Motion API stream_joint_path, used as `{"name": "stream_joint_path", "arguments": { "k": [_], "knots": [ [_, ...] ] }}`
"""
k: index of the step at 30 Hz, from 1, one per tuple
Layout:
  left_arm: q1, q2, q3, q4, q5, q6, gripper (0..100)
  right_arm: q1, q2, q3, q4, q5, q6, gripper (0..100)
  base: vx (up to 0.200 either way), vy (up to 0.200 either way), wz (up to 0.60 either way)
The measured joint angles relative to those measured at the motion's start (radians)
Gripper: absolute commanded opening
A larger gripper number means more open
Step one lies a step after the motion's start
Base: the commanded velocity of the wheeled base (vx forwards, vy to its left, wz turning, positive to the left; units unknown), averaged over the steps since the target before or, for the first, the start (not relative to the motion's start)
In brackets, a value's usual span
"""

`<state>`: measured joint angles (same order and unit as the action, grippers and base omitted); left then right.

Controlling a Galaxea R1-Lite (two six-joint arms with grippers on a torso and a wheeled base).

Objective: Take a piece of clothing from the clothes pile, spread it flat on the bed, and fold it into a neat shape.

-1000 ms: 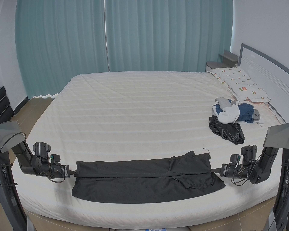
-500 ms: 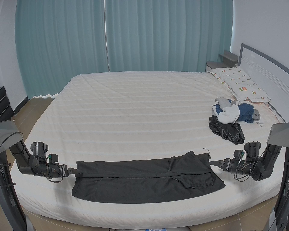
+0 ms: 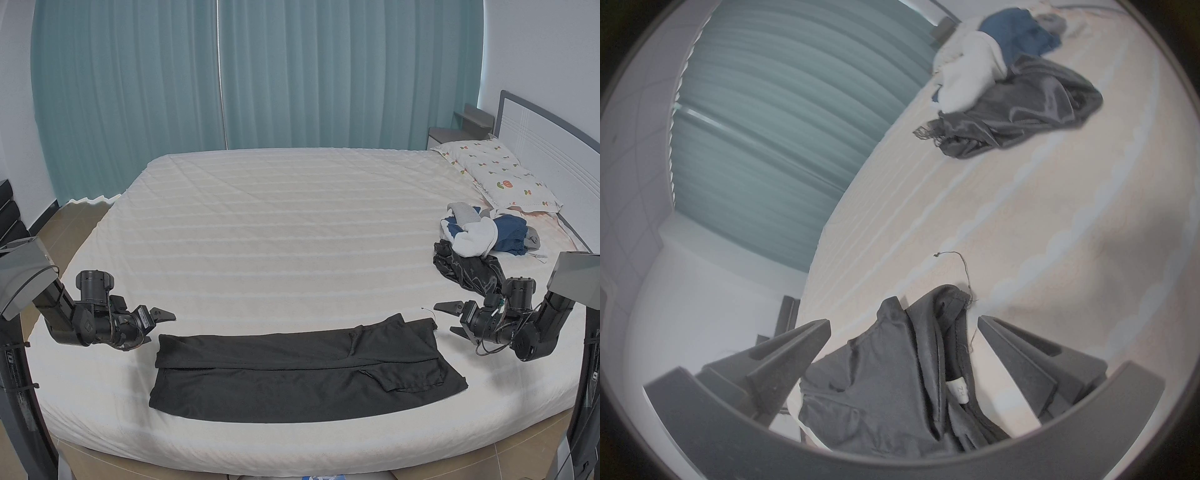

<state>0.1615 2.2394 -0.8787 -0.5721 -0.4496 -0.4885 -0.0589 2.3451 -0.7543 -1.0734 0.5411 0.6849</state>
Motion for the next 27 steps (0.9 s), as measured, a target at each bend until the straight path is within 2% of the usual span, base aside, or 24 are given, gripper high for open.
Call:
{"name": "stream_joint_path", "arguments": {
  "k": [4,9,13,14,20,27],
  "knots": [
    [-0.039,0.026,-0.035,-0.004,0.068,-0.002,100,0.006,0.038,-0.037,-0.016,-0.002,0.075,100,0.000,0.000,0.00],
    [-0.063,0.061,-0.053,-0.007,0.120,0.060,100,0.009,0.070,-0.047,-0.074,-0.003,0.087,100,0.000,0.000,0.00],
    [-0.068,0.080,-0.057,-0.008,0.138,0.067,100,0.011,0.091,-0.046,-0.097,-0.004,0.088,100,0.000,0.000,0.00],
    [-0.069,0.084,-0.058,-0.009,0.139,0.067,0,0.011,0.095,-0.045,-0.099,-0.004,0.088,100,0.000,0.000,0.00],
    [-0.073,0.097,-0.060,-0.008,0.147,0.067,0,0.019,0.108,-0.045,-0.101,-0.006,0.087,100,0.000,0.000,0.00],
    [-0.066,0.101,-0.053,-0.007,0.193,0.055,0,0.041,0.111,-0.050,-0.101,-0.021,0.082,100,0.000,0.000,0.00]
  ]
}}
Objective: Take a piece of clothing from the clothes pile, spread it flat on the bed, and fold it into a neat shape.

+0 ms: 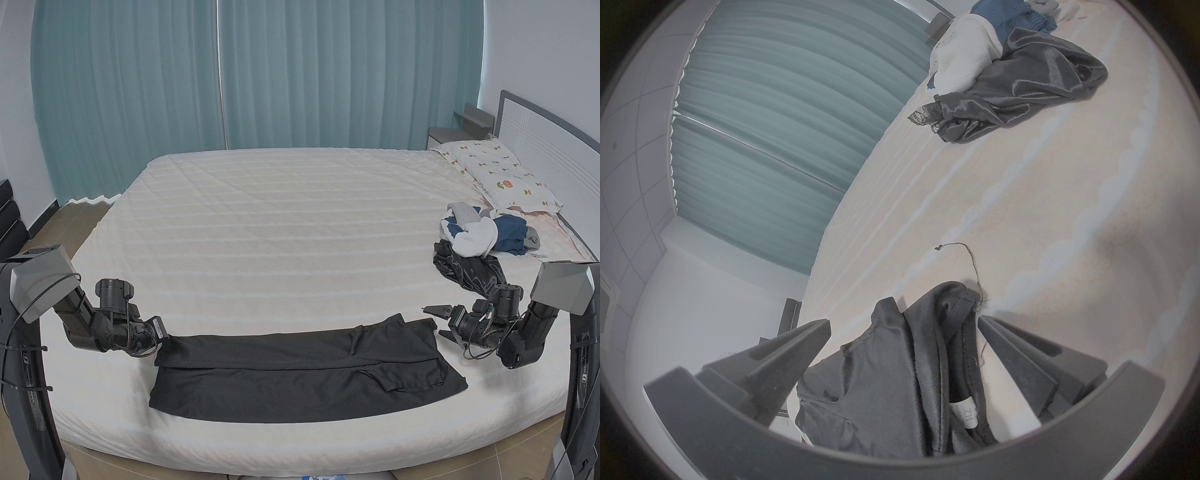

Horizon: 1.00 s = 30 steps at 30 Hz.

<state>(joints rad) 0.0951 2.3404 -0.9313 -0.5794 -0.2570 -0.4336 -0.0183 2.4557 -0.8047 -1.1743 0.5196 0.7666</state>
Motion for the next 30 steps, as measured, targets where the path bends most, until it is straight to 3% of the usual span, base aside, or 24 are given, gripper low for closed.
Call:
{"name": "stream_joint_path", "arguments": {
  "k": [7,8,17,22,30],
  "knots": [
    [0.010,0.000,0.003,0.000,0.003,-0.016,0,0.014,0.004,-0.018,0.000,-0.021,-0.003,100,0.000,0.000,0.00],
    [0.011,0.000,0.003,0.000,0.003,-0.016,0,0.017,0.006,-0.022,-0.001,-0.022,-0.004,0,0.000,0.000,0.00],
    [0.022,0.000,0.001,0.000,0.003,-0.017,0,0.044,0.037,-0.050,0.000,-0.056,-0.030,0,0.000,0.000,0.00],
    [0.025,0.000,-0.001,0.000,0.003,-0.017,0,0.037,0.050,-0.077,-0.004,-0.115,-0.027,0,0.000,0.000,0.00],
    [0.035,0.000,-0.006,0.000,0.003,-0.031,0,0.019,0.067,-0.082,-0.094,-0.124,-0.015,0,0.000,0.000,0.00]
  ]
}}
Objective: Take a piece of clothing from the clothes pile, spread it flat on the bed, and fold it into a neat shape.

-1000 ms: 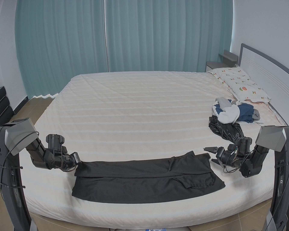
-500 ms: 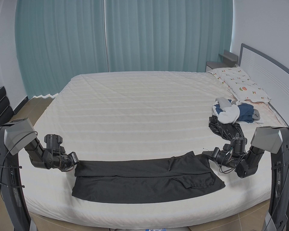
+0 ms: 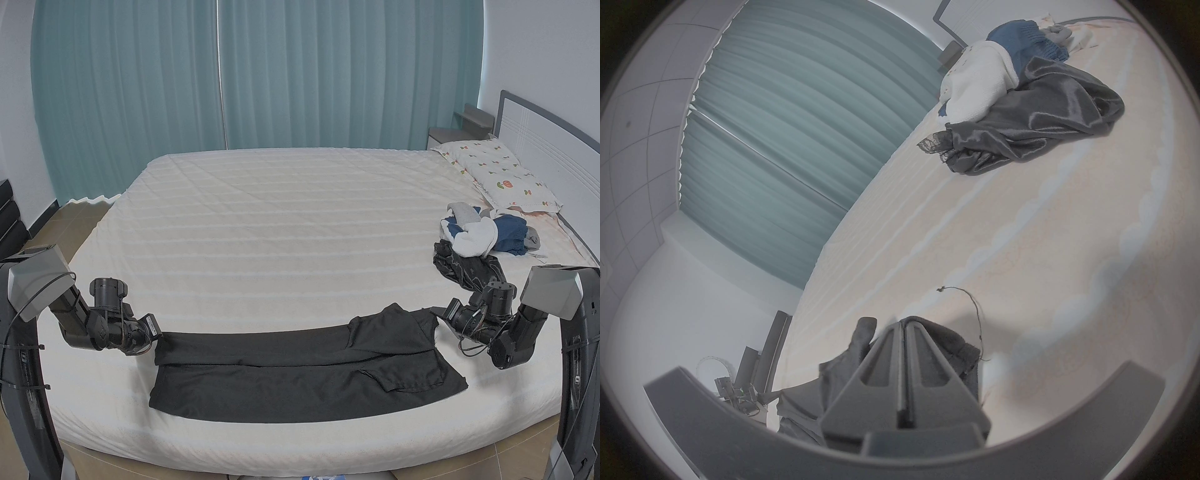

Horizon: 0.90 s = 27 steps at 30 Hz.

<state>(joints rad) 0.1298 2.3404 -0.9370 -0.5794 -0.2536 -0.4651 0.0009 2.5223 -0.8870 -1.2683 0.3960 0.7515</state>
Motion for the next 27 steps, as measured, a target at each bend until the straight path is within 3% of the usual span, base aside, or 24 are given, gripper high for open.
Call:
{"name": "stream_joint_path", "arguments": {
  "k": [10,11,16,17,27],
  "knots": [
    [0.003,0.000,-0.003,-0.001,0.000,-0.020,0,-0.007,0.026,0.000,-0.013,0.000,-0.002,0,0.000,0.000,0.00],
    [0.003,0.000,-0.003,-0.001,0.000,-0.019,0,-0.006,0.029,0.000,-0.012,-0.001,-0.003,100,0.000,0.000,0.00],
    [0.002,0.000,0.002,0.000,0.000,-0.016,0,-0.002,0.033,0.005,-0.019,-0.007,-0.003,100,0.000,0.000,0.00],
    [0.002,0.000,0.002,0.000,-0.001,-0.016,100,-0.002,0.031,0.007,-0.023,-0.011,-0.003,100,0.000,0.000,0.00],
    [0.001,0.000,0.000,0.000,-0.002,-0.023,100,0.004,-0.080,0.087,-0.040,-0.046,-0.043,100,0.000,0.000,0.00]
  ]
}}
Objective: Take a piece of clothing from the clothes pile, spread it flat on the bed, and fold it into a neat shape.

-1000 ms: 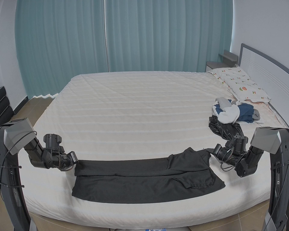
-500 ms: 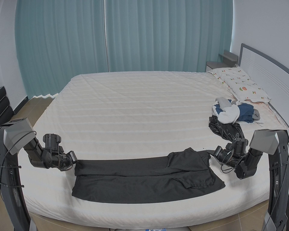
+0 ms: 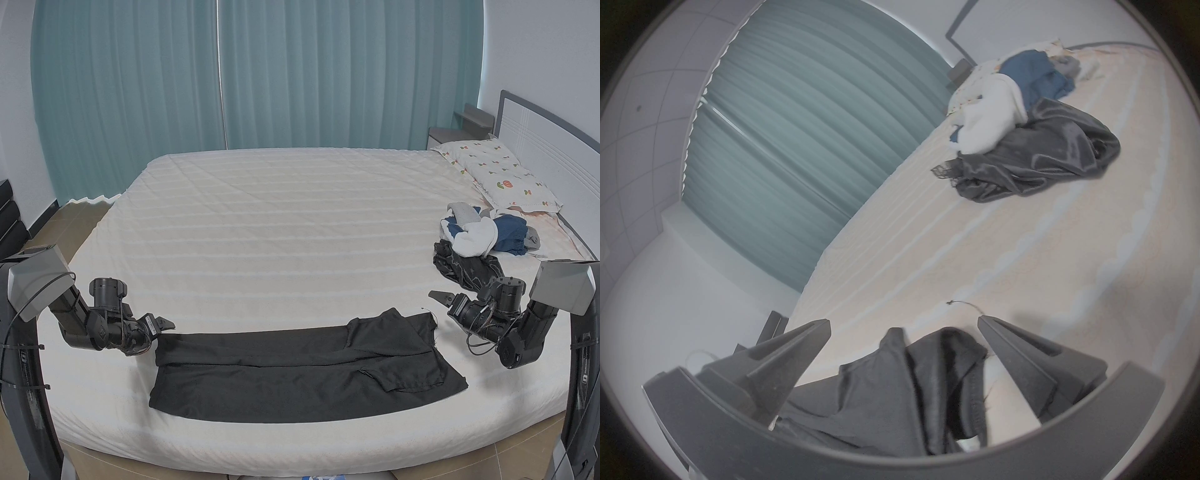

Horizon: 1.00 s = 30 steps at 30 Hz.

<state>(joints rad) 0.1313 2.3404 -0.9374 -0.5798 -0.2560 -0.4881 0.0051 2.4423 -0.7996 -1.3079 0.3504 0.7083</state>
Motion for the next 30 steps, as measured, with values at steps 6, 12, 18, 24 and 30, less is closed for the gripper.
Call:
{"name": "stream_joint_path", "arguments": {
  "k": [6,12,18,24,30],
  "knots": [
    [0.001,0.000,-0.003,-0.001,-0.005,-0.011,100,0.062,-0.079,0.014,0.134,-0.002,-0.073,100,0.000,0.000,0.00],
    [0.003,0.000,-0.004,-0.001,-0.009,-0.015,100,0.133,-0.110,-0.059,0.296,-0.002,-0.121,100,0.000,0.000,0.00],
    [0.004,0.000,-0.004,0.000,-0.011,-0.016,100,0.161,-0.066,-0.147,0.363,-0.007,-0.194,100,0.000,0.000,0.00],
    [0.003,0.000,-0.004,0.000,-0.010,-0.016,100,0.161,-0.004,-0.188,0.377,-0.009,-0.239,100,0.000,0.000,0.00],
    [0.003,0.000,-0.003,0.000,-0.010,-0.015,100,0.153,0.030,-0.202,0.386,-0.009,-0.250,0,0.000,0.000,0.00]
  ]
}}
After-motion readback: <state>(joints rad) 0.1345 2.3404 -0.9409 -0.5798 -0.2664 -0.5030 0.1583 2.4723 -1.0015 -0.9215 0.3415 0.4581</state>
